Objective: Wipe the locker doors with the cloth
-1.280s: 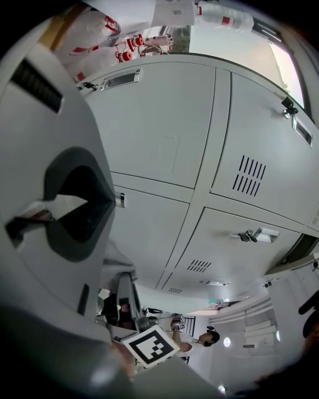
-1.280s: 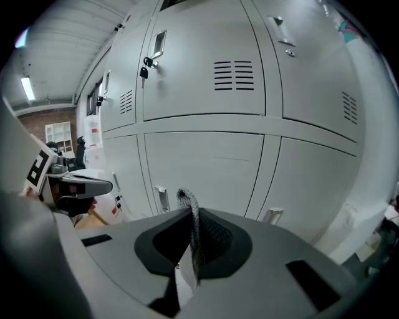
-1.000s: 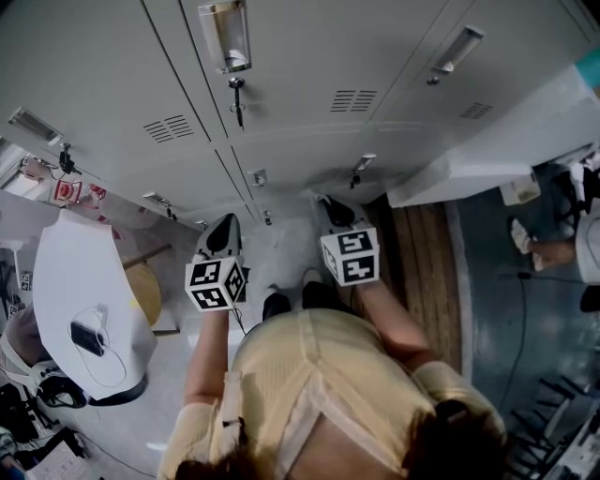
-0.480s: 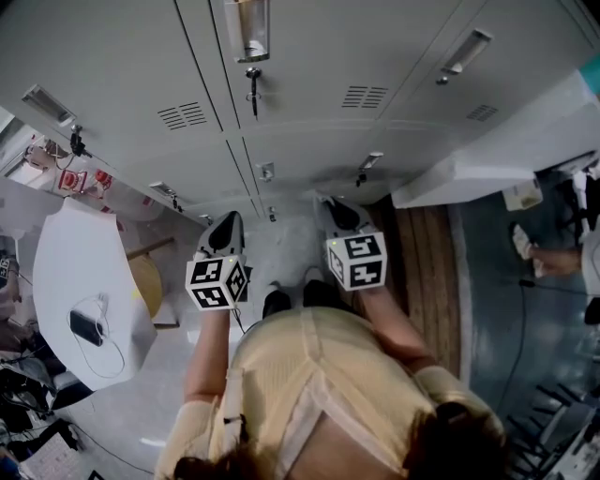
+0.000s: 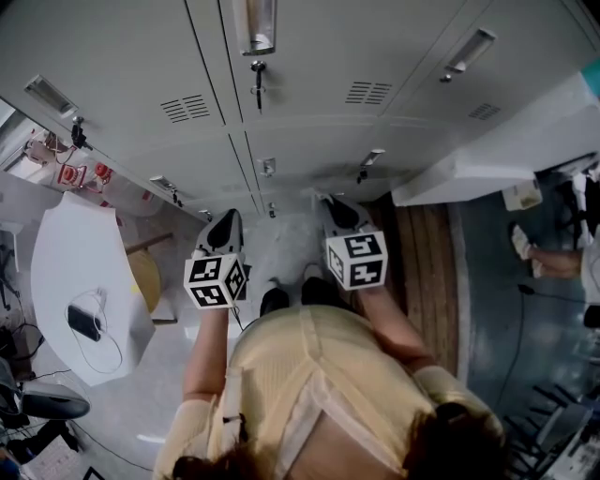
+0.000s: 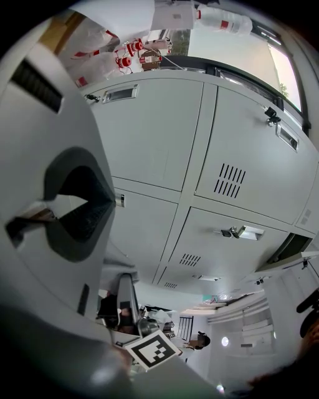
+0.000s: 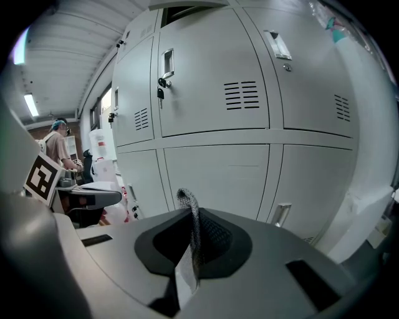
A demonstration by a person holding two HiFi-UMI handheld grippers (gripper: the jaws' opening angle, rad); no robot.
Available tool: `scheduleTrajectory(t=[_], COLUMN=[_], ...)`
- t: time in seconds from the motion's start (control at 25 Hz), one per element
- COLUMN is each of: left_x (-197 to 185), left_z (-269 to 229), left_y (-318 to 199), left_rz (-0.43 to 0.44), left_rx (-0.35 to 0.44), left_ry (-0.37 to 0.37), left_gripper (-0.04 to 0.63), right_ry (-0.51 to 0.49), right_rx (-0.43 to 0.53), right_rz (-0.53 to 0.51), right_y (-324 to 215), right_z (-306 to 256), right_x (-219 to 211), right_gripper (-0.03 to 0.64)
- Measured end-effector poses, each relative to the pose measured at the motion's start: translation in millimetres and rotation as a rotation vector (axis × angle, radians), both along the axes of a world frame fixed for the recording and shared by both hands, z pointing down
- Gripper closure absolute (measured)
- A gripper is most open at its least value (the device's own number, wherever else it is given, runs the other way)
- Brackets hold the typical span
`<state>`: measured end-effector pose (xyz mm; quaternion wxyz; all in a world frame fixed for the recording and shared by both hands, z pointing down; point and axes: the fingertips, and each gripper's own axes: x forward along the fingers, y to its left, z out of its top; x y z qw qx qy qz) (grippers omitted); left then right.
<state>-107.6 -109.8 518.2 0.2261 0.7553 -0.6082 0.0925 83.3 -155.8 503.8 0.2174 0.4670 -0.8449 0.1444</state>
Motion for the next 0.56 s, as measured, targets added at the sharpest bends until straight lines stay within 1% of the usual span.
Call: scheduleTrajectory(t=[0.56], left_x=[1.8], left_z=[0.2], left_y=[5.2], left_rz=[-0.005], left_rx=[-0.003], left_ry=[0.012], left_gripper=[0.603], right_ry=[-0.002], right_rx=[-0.016], right_rz=[-0.011], right_y=[5.2], right_z=[2.2], right_x=[-1.0], right_gripper=[0.601])
